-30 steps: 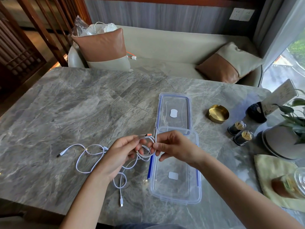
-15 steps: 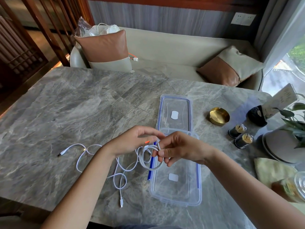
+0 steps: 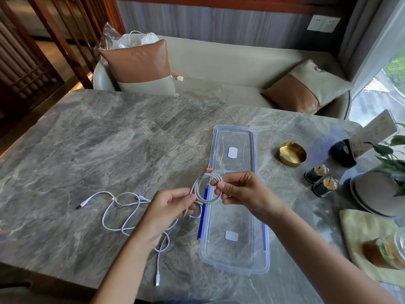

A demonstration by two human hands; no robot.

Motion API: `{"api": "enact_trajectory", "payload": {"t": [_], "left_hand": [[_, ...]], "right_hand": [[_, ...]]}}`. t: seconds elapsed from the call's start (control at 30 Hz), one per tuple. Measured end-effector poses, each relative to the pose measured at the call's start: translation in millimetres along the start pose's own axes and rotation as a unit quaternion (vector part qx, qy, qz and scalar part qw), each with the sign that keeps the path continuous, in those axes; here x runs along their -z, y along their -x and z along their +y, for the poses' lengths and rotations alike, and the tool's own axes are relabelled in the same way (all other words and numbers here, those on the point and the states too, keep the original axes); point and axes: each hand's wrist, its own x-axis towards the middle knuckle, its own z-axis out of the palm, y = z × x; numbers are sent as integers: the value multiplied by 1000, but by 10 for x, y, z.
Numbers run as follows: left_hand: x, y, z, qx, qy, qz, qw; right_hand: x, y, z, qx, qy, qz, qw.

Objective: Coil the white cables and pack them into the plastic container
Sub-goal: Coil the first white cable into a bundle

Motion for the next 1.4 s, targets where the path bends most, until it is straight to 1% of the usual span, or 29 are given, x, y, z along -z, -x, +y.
{"api": "enact_trajectory", "payload": {"t": [0.07,0.23,0.37,0.43,0.53,0.6,0.7,0.73,0.77,0.87,0.97,1.0,1.03,1.13,1.2,1.23,1.27,1.3,1.37,1.4], "left_hand": [[-50,19,-54,28,66,26,997],[-86,29,-118,105,149,-4,983],[-125,26,-73,118,226,-9,967],[-169,21,-22,125,311,-1,942],[-251,14,57,151,424,6,893],[-282,12,93,158,463,-3,872],[-284,18,112,158,500,-8,851],[-282,15,108,157,501,-8,851],[-278,3,93,156,487,-1,860],[-274,-28,71,136,398,40,906],[-273,-30,74,82,277,71,955],[-276,-23,83,68,248,81,963],[-273,-16,89,61,237,89,966],[-255,-31,105,48,263,112,957],[-254,-48,128,32,283,138,949],[-256,-61,143,21,293,151,944],[-263,-73,161,10,303,162,939],[-267,-84,177,0,309,168,936],[-288,-91,206,-16,315,165,934],[-303,-93,214,-21,314,160,936]], "right_hand": [[-44,-6,31,-1,-21,11,1000],[-98,23,80,-15,-51,2,999],[-103,39,94,-19,-90,7,996],[-131,25,109,-14,-113,15,993],[-181,-8,142,1,-127,31,991],[-197,-23,140,8,-141,33,989],[-202,-40,111,7,-167,21,986],[-205,-44,107,4,-175,18,984],[-211,-48,107,0,-182,18,983],[-221,-62,134,-14,-203,32,979],[-212,-76,138,-17,-215,55,975],[-210,-80,134,-16,-220,60,974],[-214,-78,127,-14,-224,61,973],[-254,-61,117,4,-211,81,974],[-288,-15,109,28,-161,110,980],[-301,20,107,33,-132,106,985],[-321,65,107,23,-106,78,991],[-357,113,121,-5,-82,30,996],[-465,219,196,-80,-56,-61,993],[-517,261,253,-107,-66,-73,989]]}}
